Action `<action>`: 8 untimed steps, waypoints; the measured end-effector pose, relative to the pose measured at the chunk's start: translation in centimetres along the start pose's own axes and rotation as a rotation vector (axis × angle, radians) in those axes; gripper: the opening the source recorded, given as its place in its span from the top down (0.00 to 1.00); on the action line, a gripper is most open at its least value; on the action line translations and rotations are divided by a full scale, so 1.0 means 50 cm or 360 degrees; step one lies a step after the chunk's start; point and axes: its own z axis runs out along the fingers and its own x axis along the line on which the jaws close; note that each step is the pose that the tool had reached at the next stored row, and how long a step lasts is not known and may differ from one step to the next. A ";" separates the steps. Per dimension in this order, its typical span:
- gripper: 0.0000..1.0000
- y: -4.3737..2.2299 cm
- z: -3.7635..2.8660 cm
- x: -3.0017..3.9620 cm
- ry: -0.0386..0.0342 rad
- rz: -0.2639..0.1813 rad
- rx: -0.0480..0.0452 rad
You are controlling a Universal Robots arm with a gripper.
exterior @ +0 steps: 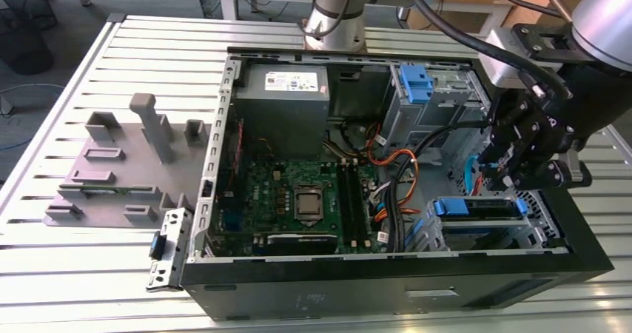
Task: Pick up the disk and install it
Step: 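Insert the first disk wire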
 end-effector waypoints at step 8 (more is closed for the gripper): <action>0.58 -0.001 0.009 0.018 0.0000 0.0002 0.0000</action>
